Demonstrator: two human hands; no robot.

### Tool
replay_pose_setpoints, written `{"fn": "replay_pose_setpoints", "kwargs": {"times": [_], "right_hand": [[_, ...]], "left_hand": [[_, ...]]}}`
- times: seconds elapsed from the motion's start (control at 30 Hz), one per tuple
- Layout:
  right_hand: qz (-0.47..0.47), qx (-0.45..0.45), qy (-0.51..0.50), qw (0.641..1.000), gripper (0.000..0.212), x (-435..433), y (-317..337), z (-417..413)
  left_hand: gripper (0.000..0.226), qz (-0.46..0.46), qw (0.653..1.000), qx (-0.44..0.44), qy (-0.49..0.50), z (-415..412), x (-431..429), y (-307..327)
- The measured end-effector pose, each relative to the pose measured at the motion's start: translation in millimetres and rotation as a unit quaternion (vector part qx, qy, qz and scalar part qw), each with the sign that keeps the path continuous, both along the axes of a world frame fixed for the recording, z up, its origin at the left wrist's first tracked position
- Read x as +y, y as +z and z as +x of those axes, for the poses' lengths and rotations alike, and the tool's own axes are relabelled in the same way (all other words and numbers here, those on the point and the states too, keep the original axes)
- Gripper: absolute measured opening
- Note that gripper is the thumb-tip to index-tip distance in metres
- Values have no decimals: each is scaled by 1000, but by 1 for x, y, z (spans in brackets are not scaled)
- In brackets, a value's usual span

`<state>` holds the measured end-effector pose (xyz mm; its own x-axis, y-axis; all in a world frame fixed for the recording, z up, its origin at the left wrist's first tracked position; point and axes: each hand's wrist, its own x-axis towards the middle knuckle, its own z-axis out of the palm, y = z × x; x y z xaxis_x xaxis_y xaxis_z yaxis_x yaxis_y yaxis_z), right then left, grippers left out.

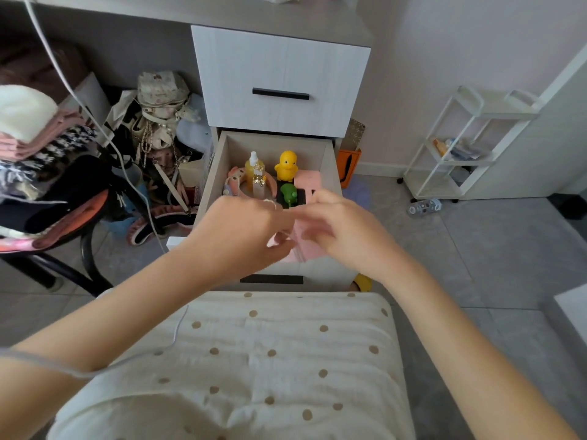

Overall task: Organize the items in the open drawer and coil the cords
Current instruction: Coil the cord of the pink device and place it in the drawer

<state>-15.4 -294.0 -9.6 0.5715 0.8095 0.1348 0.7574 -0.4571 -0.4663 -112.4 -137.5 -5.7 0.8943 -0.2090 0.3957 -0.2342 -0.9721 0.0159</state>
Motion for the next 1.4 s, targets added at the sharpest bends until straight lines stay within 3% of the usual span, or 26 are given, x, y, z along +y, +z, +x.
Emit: {"fn": "replay_pose_setpoints", "kwargs": {"times": [0.13,0.23,0.4,0.53,0.63,0.7,0.8,0.87,0.97,1.17,1.27,1.4], "right_hand": [[11,62,33,997,57,5,6,-1],[18,105,45,993,53,4,10,1],[14,188,51,981,50,0,13,-1],[45,254,70,964,50,-7,13,-4],[144,347,86,923,42,-11,5,-6],[219,413,68,882,38,-10,0,-8],[327,474,-13,817,38,-4,-11,-9],[359,460,-70,809,38,0,-21,-5],[367,366,-167,839,27,0,-30,4],[382,310,-268,828,31,-1,-36,19],[340,272,-288,853,34,-1,-36,23],[242,152,-290,913,37,-2,-35,27]], "left_hand": [[2,-112,991,38,68,7,11,11],[8,-205,973,72,76,9,21,12],[9,-352,921,166,-27,13,28,15],[16,-468,857,208,-62,14,34,12],[6,-598,775,201,-39,14,31,-6],[16,-681,712,167,-27,15,21,-22],[17,-717,683,132,44,21,1,-39],[26,-703,694,129,92,24,-9,-40],[27,-667,726,143,90,22,-17,-40],[28,-578,791,142,137,10,-11,-43],[28,-536,819,148,144,9,-8,-45],[19,-417,893,114,122,8,-6,-43]]}}
